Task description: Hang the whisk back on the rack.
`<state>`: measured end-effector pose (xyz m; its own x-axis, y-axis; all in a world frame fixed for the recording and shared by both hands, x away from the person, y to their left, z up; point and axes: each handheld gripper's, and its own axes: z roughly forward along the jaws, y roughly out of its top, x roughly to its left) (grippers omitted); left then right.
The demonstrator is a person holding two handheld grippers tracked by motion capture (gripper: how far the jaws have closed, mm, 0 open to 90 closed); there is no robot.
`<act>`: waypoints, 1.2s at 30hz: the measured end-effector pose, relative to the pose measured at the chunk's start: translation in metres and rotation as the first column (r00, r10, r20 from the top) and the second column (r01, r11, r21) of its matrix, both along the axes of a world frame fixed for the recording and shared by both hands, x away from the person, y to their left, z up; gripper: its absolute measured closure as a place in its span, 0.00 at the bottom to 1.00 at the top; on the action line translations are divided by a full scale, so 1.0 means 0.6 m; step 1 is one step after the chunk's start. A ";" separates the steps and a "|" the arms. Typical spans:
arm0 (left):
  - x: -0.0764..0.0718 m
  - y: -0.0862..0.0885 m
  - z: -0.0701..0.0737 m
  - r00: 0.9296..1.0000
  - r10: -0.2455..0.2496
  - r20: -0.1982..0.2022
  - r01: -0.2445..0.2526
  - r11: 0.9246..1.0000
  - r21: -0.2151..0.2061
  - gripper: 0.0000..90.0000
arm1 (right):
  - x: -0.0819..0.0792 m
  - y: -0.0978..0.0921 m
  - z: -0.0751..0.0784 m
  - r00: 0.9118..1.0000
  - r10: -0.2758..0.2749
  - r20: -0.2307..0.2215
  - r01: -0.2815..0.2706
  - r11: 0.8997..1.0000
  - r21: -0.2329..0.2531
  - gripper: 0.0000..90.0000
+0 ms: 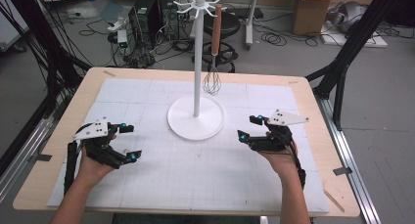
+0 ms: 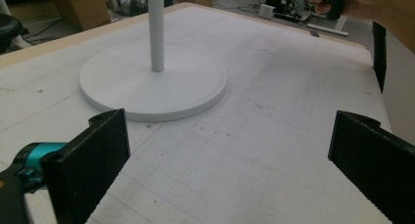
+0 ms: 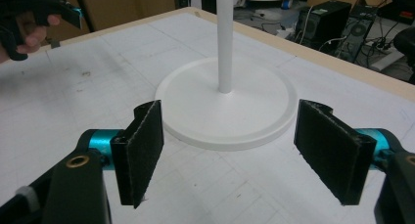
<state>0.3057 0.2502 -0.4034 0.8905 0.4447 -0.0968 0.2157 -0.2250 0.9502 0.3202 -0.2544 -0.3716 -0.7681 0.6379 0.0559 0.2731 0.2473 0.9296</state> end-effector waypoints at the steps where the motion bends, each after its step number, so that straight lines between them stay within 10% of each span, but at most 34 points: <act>1: 0.001 0.000 -0.001 1.000 -0.002 -0.001 0.002 1.000 0.000 0.03 | -0.001 -0.002 -0.003 1.000 -0.005 -0.003 0.005 1.000 0.009 0.28; 36: 0.003 -0.008 -0.002 1.000 -0.013 0.003 0.013 1.000 0.014 0.03 | -0.006 0.014 -0.023 0.998 0.009 -0.064 -0.011 0.999 -0.040 0.15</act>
<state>0.3075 0.2453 -0.4049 0.8962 0.4348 -0.0880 0.2101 -0.2413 0.9474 0.3167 -0.2458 -0.3853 -0.7702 0.6329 0.0795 0.3292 0.2876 0.8994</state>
